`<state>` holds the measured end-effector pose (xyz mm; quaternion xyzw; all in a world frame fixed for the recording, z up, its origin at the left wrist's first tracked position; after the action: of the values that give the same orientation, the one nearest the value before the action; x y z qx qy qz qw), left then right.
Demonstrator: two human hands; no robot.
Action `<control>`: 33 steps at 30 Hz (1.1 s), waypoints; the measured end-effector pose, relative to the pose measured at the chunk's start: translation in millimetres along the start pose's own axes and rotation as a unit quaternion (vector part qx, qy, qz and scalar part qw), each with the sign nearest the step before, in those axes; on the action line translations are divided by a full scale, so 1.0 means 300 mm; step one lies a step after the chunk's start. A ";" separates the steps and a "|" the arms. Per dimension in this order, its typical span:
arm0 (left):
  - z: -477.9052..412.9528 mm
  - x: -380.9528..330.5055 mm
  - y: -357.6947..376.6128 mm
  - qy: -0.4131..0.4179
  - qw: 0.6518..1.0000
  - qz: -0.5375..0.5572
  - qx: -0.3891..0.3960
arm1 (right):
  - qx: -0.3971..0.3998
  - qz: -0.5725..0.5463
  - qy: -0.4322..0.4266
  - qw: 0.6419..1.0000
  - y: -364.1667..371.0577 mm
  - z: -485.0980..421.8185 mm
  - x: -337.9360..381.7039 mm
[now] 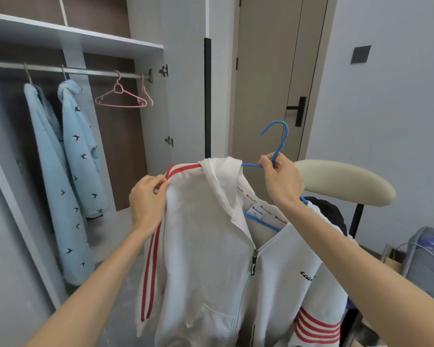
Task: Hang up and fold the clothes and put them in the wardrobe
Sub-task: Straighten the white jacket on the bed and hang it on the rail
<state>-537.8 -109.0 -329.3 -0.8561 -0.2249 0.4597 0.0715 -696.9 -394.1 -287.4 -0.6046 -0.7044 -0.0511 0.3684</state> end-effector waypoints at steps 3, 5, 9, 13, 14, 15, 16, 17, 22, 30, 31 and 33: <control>-0.002 0.060 0.017 -0.024 0.998 -0.055 0.030 | 0.014 -0.002 -0.012 1.000 0.016 0.010 0.016; -0.018 0.081 0.012 -0.071 0.993 -0.083 0.039 | 0.038 -0.018 -0.028 0.999 0.043 0.018 0.034; -0.020 -0.091 -0.035 0.023 0.999 -0.012 0.031 | 0.089 -0.067 -0.059 0.992 0.083 0.009 0.073; 0.077 -0.328 0.115 0.214 0.934 -0.183 0.220 | 0.155 -0.100 -0.123 0.975 0.131 0.015 0.168; 0.094 -0.345 0.147 0.228 0.912 -0.236 0.246 | 0.167 -0.109 -0.138 0.970 0.139 0.020 0.189; 0.102 -0.354 0.167 0.229 0.899 -0.261 0.266 | 0.178 -0.121 -0.153 0.965 0.144 0.026 0.205; 0.107 -0.363 0.178 0.224 0.897 -0.258 0.282 | 0.187 -0.136 -0.166 0.959 0.147 0.032 0.217; 0.109 -0.367 0.184 0.213 0.900 -0.238 0.298 | 0.196 -0.152 -0.175 0.953 0.150 0.038 0.224; 0.113 -0.325 0.185 0.139 0.943 -0.154 0.261 | 0.249 -0.097 -0.214 0.940 0.164 0.034 0.222; 0.089 -0.224 0.145 0.036 0.967 -0.126 0.217 | 0.227 0.140 0.006 0.964 0.143 0.145 -0.128; 0.091 -0.229 0.140 0.034 0.967 -0.121 0.222 | 0.225 0.105 0.016 0.969 0.162 0.159 -0.146; 0.093 -0.236 0.131 0.029 0.966 -0.114 0.231 | 0.187 0.013 0.028 0.982 0.175 0.163 -0.154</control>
<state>-581.7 -178.2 -304.6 -0.7981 -0.2060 0.4630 0.3258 -672.6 -392.4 -369.3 -0.5321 -0.6831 0.0697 0.4954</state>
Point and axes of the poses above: each hand's wrist, its own z-axis away from the middle knuckle, its own y-axis out of the palm, x = y × z, the point moved 9 cm from there along -z, towards the middle knuckle, and after that the axes turned 15 degrees about -y, right-handed, at the moved point
